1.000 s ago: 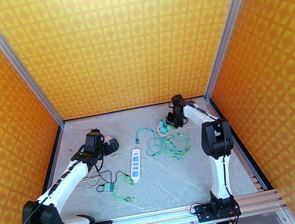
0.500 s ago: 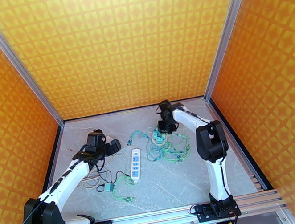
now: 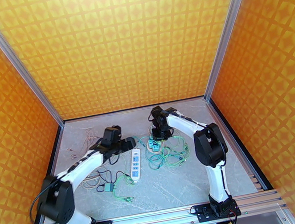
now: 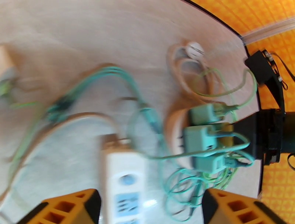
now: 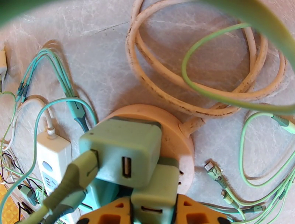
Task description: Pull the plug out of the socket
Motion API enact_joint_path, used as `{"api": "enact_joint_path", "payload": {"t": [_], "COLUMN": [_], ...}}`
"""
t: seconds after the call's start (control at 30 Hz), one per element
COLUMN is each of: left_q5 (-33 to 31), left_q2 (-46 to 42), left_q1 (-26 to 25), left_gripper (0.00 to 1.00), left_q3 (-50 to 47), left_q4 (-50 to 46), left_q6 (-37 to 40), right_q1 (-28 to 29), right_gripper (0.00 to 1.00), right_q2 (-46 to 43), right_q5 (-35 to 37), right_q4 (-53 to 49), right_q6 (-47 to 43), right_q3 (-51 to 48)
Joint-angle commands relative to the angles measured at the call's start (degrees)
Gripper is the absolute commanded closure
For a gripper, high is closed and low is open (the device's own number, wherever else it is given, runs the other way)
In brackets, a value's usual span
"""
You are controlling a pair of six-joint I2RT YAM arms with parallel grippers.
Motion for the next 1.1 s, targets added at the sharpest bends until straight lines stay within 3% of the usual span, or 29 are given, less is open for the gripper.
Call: {"api": "enact_joint_path", "payload": {"t": [0.0,0.23,0.47,0.6,0.67,0.9,1.07], "left_q5": [5.2,6.3,7.1,7.7,7.9,7.9,6.8], "left_q2": [3.4,10.2,15.4,17.8,18.9,21.8,22.5], "left_q1": [-1.8,-3.9,-4.6,-5.1,-5.3,-5.6,-5.7], "left_gripper": [0.37,0.51,0.51,0.56,0.64,0.66,0.73], "left_q3": [2.8,6.4,10.4,12.8,13.6,13.5,13.3], "left_q4": [4.9,8.1,7.5,7.1,6.6,5.8,3.4], "left_q6": [-4.2,-8.2,-8.1,-7.8,-7.5,-8.0,-7.9], "right_q1": [0.1,0.0,-0.1,0.0,0.0,0.0,0.1], "right_gripper": [0.74,0.74,0.74,0.74,0.74,0.74,0.76], "right_q2": [-0.4,-0.4,-0.4,-0.4,-0.3,-0.6,-0.6], "right_q5": [1.1,0.3,0.3,0.5,0.6,1.4,0.6], "right_q4": [-0.9,0.5,0.7,0.4,0.1,0.1,1.0], "right_q6": [-0.1,0.6,0.6,0.5,0.4,0.3,0.1], "right_q3": [-0.7,-2.2,-2.4,-2.0,-1.8,-1.8,-2.0]}}
